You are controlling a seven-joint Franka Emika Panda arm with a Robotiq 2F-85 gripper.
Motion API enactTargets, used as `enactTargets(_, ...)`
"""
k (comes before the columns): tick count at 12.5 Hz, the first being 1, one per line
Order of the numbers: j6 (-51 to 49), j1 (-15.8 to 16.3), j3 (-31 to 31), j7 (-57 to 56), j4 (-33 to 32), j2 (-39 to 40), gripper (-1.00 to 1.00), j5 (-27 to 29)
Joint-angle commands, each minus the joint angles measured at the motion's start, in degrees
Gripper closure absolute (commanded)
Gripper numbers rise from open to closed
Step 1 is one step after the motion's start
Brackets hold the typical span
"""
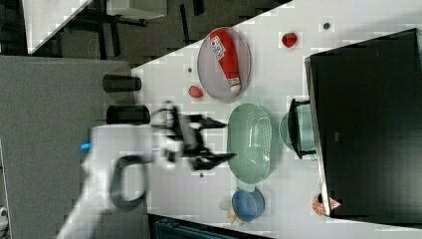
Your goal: Drag strainer left to right.
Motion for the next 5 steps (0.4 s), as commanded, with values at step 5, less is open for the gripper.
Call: enactTargets(5, -26.93, 0.24, 2.68, -19.99, 17.6, -11.15, -1.0, 5.4)
